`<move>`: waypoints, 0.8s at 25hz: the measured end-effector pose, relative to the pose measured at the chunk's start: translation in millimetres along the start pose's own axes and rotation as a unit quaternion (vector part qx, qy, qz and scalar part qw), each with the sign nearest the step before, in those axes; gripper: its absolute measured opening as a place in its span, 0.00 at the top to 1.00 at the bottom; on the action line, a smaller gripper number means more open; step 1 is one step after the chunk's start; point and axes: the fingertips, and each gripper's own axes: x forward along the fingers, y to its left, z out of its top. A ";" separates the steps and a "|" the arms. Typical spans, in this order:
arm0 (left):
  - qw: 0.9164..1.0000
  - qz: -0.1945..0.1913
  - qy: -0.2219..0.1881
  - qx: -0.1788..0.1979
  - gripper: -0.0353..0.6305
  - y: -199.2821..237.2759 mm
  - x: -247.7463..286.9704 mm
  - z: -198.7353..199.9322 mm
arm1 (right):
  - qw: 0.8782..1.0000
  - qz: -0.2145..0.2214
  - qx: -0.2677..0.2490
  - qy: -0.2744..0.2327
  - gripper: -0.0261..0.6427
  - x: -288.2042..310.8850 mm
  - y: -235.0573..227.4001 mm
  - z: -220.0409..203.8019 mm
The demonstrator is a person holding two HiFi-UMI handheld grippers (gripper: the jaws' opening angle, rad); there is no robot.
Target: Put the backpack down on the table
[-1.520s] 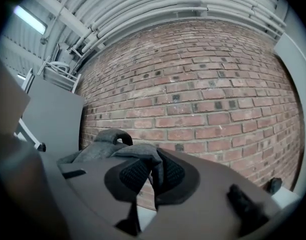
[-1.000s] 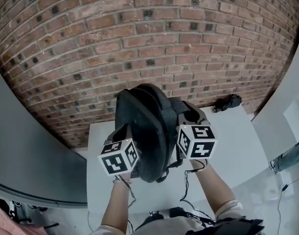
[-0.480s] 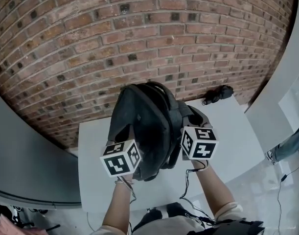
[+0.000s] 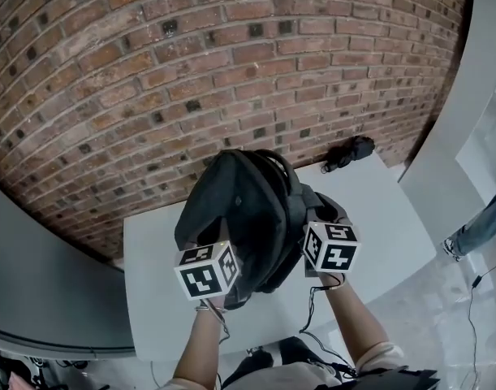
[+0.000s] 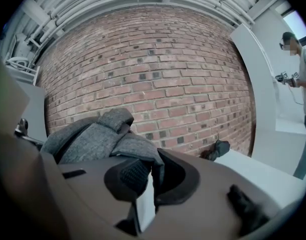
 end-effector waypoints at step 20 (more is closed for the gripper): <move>0.998 -0.033 0.061 0.015 0.93 -61.3 46.3 -57.0 | 0.997 -0.032 0.037 0.058 0.89 -1.8 -83.1 -79.4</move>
